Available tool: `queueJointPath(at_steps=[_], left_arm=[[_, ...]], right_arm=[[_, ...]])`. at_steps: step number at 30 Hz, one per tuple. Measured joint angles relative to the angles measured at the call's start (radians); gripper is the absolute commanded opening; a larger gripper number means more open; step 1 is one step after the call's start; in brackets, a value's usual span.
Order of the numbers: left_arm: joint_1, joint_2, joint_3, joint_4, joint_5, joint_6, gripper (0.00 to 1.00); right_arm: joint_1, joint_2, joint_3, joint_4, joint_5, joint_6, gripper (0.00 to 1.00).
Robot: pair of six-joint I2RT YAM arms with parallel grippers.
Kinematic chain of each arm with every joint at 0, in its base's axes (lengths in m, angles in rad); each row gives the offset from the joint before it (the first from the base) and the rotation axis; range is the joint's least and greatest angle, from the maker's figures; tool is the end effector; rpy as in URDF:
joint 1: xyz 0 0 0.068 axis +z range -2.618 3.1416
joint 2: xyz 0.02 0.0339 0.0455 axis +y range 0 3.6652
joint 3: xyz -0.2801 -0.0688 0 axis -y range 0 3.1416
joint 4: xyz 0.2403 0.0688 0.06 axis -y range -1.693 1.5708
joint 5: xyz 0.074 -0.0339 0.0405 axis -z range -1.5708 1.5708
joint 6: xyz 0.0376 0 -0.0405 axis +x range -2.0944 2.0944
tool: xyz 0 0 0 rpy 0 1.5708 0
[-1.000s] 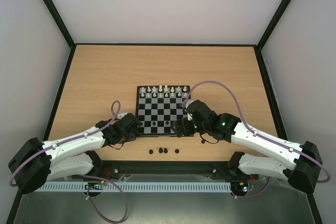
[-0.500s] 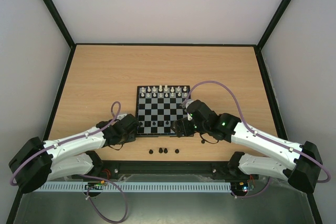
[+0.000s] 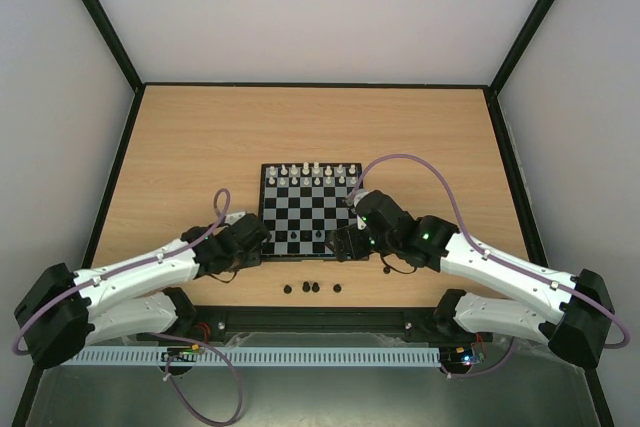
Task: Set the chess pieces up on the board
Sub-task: Pick up the chess piece at the center of the board, then place the chess piece on the chessboard.
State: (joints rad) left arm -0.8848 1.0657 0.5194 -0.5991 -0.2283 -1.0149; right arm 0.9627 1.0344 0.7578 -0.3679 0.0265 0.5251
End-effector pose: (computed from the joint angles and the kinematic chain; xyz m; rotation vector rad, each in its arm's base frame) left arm 0.1121 -0.1235 0.1843 -0.2419 2.6864 -0.2938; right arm 0.1229 0.1747 0.2793 -0.4911 2.2798 0.7659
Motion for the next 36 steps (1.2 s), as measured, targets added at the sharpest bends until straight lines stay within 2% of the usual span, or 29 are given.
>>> queueJointPath(at_steps=[8,18,25,36], left_arm=[[-0.037,0.018,0.092,-0.026,-0.011,0.001,0.19],[-0.058,0.166,0.211,-0.012,-0.018,0.042,0.19],[-0.064,0.251,0.257,0.018,-0.015,0.074,0.20],[-0.071,0.298,0.270,0.068,-0.005,0.093,0.20]], right_arm=[[0.000,-0.002,0.000,0.000,0.000,0.000,0.93],[0.000,-0.019,0.000,-0.001,0.003,0.003,0.93],[0.000,-0.027,0.000,-0.001,0.008,0.006,0.93],[0.000,-0.029,0.000,-0.001,0.008,0.007,0.93]])
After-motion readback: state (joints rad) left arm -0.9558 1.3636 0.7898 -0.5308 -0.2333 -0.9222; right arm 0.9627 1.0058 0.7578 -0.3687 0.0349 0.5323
